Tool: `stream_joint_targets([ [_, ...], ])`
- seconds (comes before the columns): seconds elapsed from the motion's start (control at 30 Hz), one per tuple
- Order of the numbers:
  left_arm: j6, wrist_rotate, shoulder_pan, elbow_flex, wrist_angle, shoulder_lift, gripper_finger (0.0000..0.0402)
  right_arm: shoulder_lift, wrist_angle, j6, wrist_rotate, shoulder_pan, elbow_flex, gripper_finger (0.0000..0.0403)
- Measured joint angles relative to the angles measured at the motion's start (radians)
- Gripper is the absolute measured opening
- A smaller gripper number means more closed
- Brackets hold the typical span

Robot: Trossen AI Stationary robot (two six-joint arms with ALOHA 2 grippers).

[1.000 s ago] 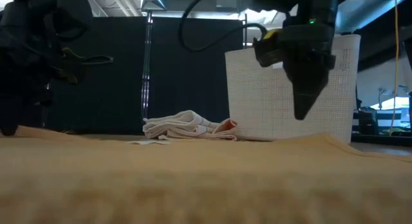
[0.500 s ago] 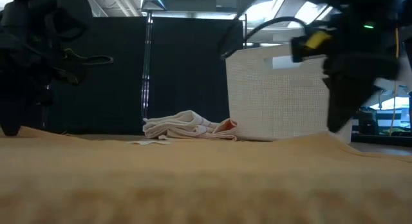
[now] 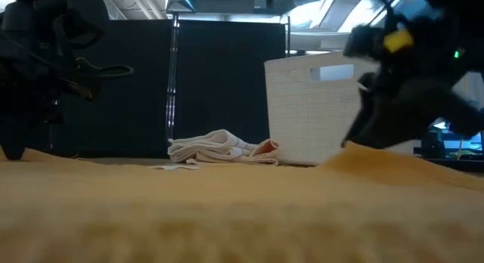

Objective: Fold towel
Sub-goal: Fold the yellow towel

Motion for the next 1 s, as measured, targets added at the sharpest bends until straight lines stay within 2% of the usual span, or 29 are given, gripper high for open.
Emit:
stream_joint_targets([
  [0.1, 0.000, 0.000, 0.000, 0.000, 0.000, 0.000, 0.0002, 0.000, 0.149, -0.104, -0.055, 0.007, 0.000, 0.0141],
  [0.2, -0.006, 0.000, 0.000, 0.000, 0.000, 0.000, 0.0004, 0.003, 0.261, -0.166, -0.156, 0.014, 0.001, 0.0134],
  [0.3, -0.021, 0.000, 0.000, 0.000, 0.000, 0.000, 0.0006, 0.004, 0.233, -0.155, -0.219, 0.019, 0.007, 0.0130],
  [0.57, -0.023, 0.000, 0.000, 0.000, -0.001, 0.000, 0.0005, -0.113, -0.197, 0.084, -0.252, 0.028, 0.158, 0.0128],
  [0.67, -0.020, 0.000, 0.000, 0.000, -0.001, 0.000, 0.0006, -0.161, -0.384, 0.251, -0.155, 0.040, 0.189, 0.0128],
  [0.77, -0.020, 0.000, 0.000, 0.000, -0.001, 0.000, 0.0003, -0.176, -0.520, 0.421, -0.079, 0.044, 0.164, 0.0128],
  [0.87, -0.024, -0.001, 0.000, 0.000, 0.000, 0.000, 0.0003, -0.174, -0.494, 0.587, -0.072, 0.022, 0.093, 0.0129],
  [1.0, -0.024, -0.004, 0.000, 0.000, 0.003, 0.000, 0.0007, -0.174, -0.239, 0.667, -0.095, -0.038, -0.011, 0.0143],
])
